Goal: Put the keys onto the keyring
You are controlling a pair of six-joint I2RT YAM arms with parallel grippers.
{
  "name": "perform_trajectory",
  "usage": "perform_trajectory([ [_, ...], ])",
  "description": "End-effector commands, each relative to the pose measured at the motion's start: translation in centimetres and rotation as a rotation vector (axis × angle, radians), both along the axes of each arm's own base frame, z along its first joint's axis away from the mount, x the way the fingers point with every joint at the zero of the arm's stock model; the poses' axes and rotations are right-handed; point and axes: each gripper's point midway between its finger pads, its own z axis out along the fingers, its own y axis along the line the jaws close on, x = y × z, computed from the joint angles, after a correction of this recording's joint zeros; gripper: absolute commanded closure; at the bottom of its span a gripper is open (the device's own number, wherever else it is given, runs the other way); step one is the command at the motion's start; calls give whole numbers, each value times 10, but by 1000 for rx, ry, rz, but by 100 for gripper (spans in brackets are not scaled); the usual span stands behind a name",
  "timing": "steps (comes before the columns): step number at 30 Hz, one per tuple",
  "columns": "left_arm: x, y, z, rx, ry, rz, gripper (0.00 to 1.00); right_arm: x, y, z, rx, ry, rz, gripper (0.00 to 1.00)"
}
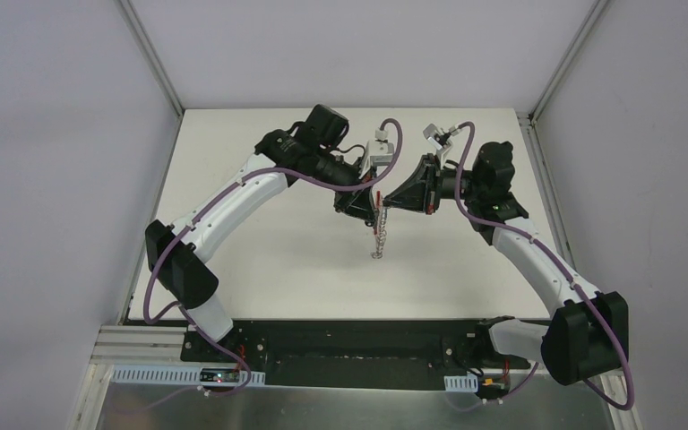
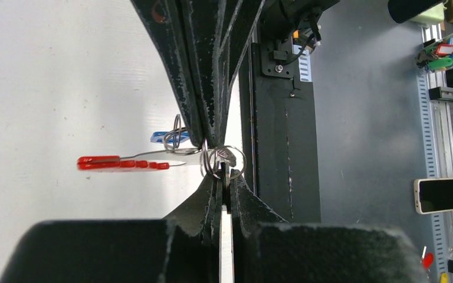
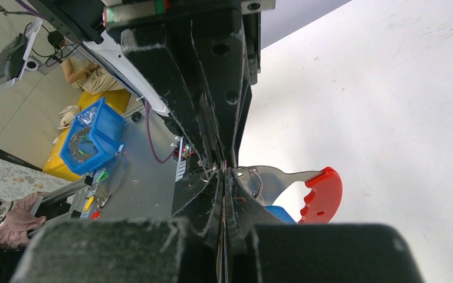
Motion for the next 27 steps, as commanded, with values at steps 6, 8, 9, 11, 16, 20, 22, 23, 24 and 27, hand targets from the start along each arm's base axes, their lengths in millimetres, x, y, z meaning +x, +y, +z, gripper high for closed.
perform_trajectory([
  [6,9,9,12,8,-7,42,100,-11,-4,13,18,-77,37,100],
  [8,11,9,11,18,-8,46,100,-12,-4,14,19,-79,40,100],
  [9,11,9,10,21,-6,46,100,-12,-4,14,19,-79,41,100],
  [11,11,9,11,20,3,44,100,-13,-4,14,19,-78,41,100],
  [16,8,8,16,10,13,36,100,-11,-4,10,17,-78,38,100],
  [20,6,10,20,5,7,31,100,-9,-4,9,14,-80,27,100],
  [22,4,11,21,4,8,29,100,-8,-4,8,11,-77,20,100],
  [23,4,12,22,4,8,29,100,-7,-4,8,10,-78,19,100],
  [24,3,12,21,5,8,28,100,-7,-3,8,10,-77,19,100],
  [27,4,12,19,9,5,27,100,-7,-3,9,10,-76,19,100],
])
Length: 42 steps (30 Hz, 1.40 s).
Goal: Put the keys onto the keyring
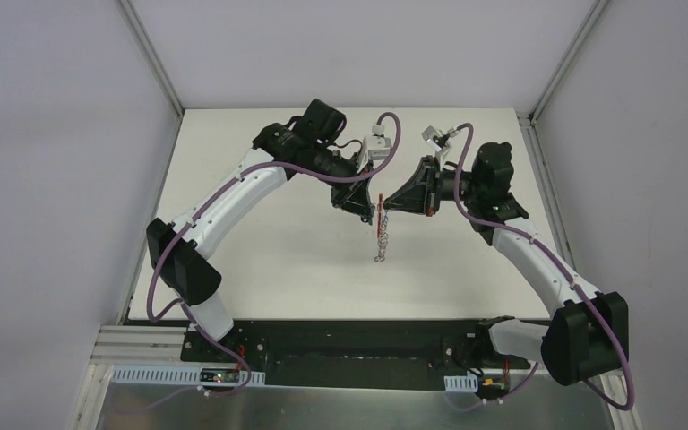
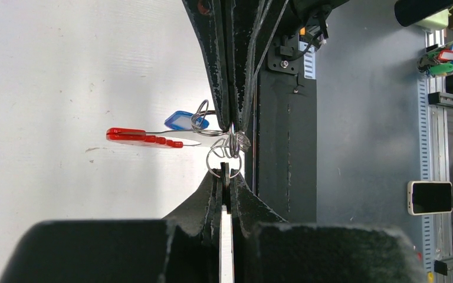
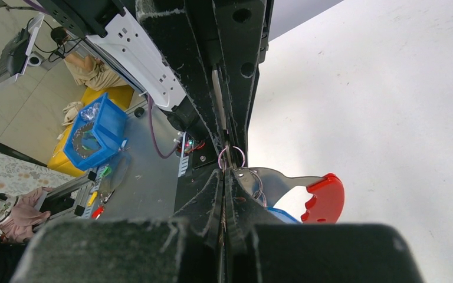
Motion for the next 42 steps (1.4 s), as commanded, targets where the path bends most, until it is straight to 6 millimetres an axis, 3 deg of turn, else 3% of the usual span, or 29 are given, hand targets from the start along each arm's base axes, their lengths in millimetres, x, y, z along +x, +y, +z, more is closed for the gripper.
perform_trajectory([
  [1,-5,4,15,-29,-16,-14,100,-4,-2,16,23,-89,5,100],
  [16,-14,-5,-3,9,-9,-52,100,4,-1,17,24,-62,-30,100],
  [42,-1,-5,24,-22,-42,-10,100,-5,-3,11,15,-86,5,100],
])
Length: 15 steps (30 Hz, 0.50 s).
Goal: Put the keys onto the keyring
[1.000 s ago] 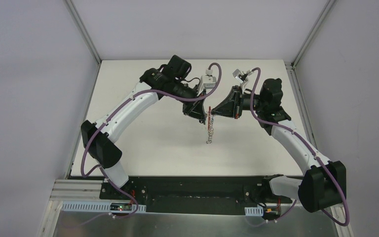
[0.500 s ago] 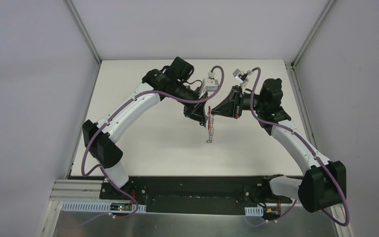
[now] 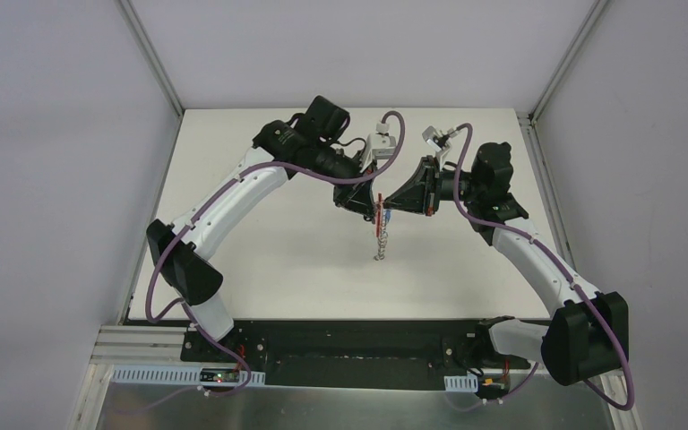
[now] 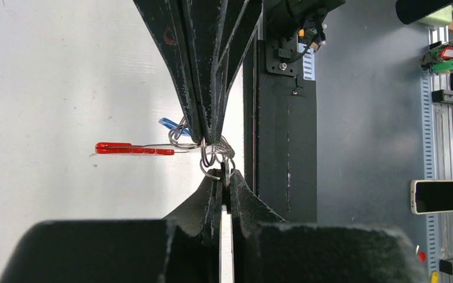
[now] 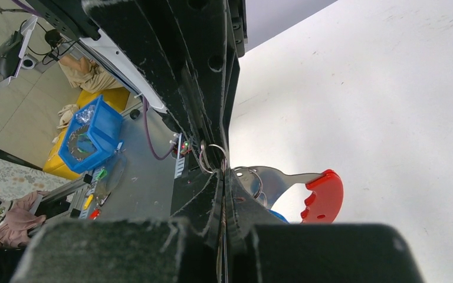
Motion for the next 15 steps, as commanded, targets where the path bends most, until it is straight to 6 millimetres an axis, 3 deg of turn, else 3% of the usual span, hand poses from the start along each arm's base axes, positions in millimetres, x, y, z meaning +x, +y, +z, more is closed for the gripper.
perform_trajectory([
  [1,5,0,14,-28,-16,7,100,-9,-3,13,19,-87,24,100],
  [9,14,2,23,-34,-38,40,100,-10,-5,5,-4,-107,25,100],
  [15,32,0,4,34,-2,121,100,0,-11,-9,-58,-132,-57,96],
])
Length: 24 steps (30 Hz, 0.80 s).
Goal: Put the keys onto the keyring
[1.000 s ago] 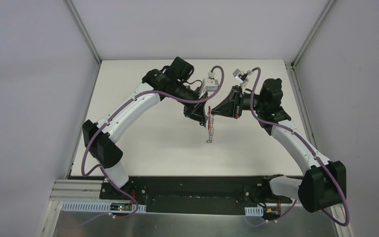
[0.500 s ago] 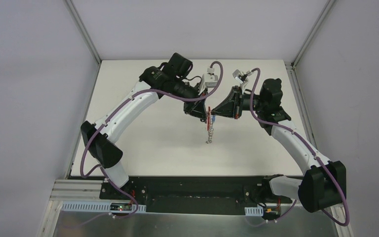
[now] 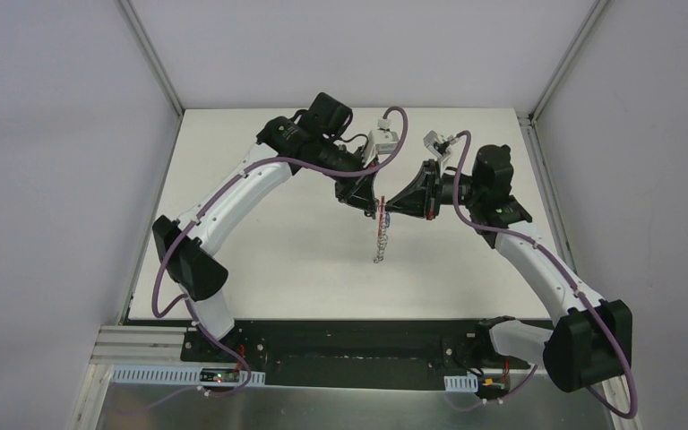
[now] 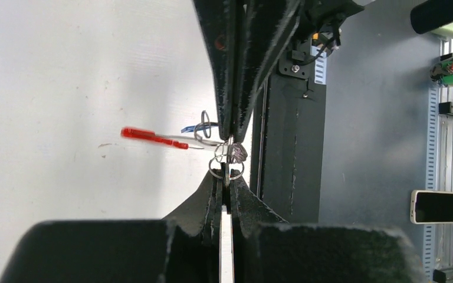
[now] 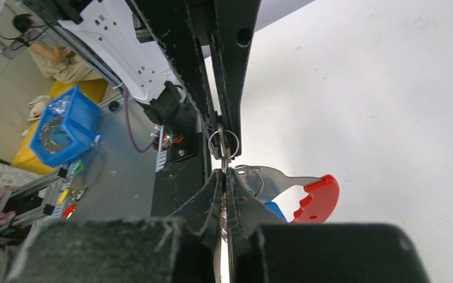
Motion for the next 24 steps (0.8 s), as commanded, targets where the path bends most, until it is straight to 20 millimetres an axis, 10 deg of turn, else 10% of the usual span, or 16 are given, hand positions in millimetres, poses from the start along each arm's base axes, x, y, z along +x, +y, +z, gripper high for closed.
perform_trajectory([
  [1,22,-4,1,11,11,88,100,5,-10,-4,-39,-74,-66,93],
  [8,59,-31,-8,-14,37,167,100,29,-35,-18,-119,-82,-230,61],
  [18,117,-70,-79,29,192,306,100,30,-61,-25,-196,-99,-308,53],
  [24,113,-71,-135,79,335,346,100,23,-71,-37,-242,-95,-315,52],
])
